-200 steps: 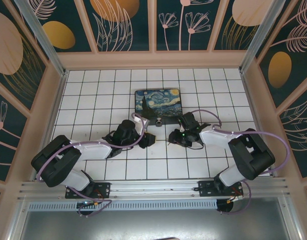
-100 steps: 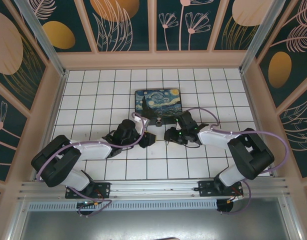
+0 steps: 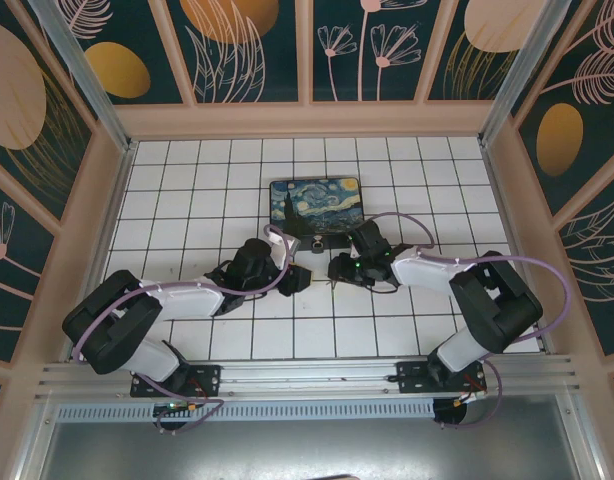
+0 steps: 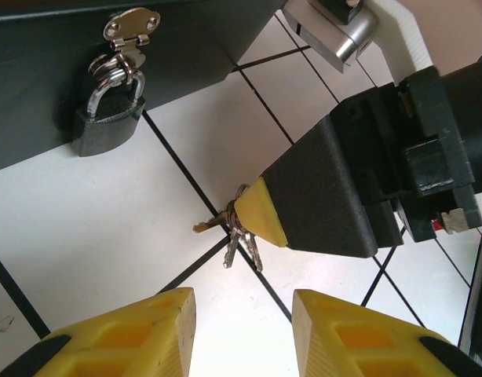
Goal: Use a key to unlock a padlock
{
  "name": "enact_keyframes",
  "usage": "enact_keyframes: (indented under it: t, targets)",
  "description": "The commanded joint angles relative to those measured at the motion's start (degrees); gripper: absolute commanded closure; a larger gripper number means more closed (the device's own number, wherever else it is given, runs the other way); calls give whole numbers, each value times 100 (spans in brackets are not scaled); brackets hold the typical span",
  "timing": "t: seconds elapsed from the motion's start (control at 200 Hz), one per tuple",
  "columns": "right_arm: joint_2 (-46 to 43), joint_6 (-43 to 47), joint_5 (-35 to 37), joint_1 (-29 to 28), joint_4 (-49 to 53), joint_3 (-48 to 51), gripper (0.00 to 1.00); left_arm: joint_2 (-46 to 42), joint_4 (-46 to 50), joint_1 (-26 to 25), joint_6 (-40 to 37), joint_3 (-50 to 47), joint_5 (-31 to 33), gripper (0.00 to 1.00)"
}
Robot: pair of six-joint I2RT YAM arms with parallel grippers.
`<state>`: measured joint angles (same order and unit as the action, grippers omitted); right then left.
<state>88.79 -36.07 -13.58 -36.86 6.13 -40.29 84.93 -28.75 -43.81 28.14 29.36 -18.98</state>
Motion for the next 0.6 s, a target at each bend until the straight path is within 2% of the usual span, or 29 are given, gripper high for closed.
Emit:
enact_keyframes:
  t: [0.0,0.195,0.591]
  targets:
    - [130,207,138,-70,251,-147,58,-45,90,26,-133,114,-9,63]
    - [476,225,282,-319,320,-356,59,-4,79,24,-125,148,0,63]
    - [745,131,511,-510,377,-446,77,-5,89,23,-136,128,38,63]
